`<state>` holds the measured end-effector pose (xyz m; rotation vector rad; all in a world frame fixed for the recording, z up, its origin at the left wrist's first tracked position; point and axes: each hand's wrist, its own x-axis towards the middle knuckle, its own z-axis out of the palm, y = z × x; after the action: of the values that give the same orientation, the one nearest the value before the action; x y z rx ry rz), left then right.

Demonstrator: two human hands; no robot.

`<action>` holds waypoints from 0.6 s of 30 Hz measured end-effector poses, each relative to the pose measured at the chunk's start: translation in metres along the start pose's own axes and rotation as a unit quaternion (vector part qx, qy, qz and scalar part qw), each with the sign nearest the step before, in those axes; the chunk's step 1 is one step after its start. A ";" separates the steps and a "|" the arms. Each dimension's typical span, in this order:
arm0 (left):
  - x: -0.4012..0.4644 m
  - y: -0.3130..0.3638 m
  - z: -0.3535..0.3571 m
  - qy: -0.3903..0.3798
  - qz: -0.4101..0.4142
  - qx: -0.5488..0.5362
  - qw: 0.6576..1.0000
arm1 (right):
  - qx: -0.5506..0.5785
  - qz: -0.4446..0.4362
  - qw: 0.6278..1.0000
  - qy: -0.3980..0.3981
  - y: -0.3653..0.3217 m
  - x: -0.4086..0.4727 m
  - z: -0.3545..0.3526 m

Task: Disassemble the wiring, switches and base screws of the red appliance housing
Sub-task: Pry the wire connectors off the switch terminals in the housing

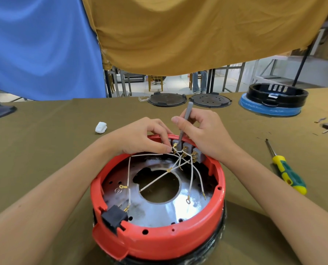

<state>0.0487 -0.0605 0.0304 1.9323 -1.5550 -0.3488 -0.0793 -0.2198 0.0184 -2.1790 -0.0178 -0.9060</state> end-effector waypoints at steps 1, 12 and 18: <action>0.000 0.000 0.000 -0.002 0.001 0.000 1.000 | 0.006 0.000 1.000 0.003 0.000 0.000 0.000; 0.001 -0.002 -0.001 -0.006 0.000 -0.004 1.000 | 0.030 0.009 0.999 0.019 0.001 0.000 0.000; 0.001 -0.002 -0.001 -0.008 -0.001 -0.004 1.000 | 0.020 0.007 1.000 0.006 -0.001 0.000 0.000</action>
<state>0.0507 -0.0607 0.0298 1.9294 -1.5608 -0.3713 -0.0796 -0.2189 0.0189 -2.1345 -0.0137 -0.9043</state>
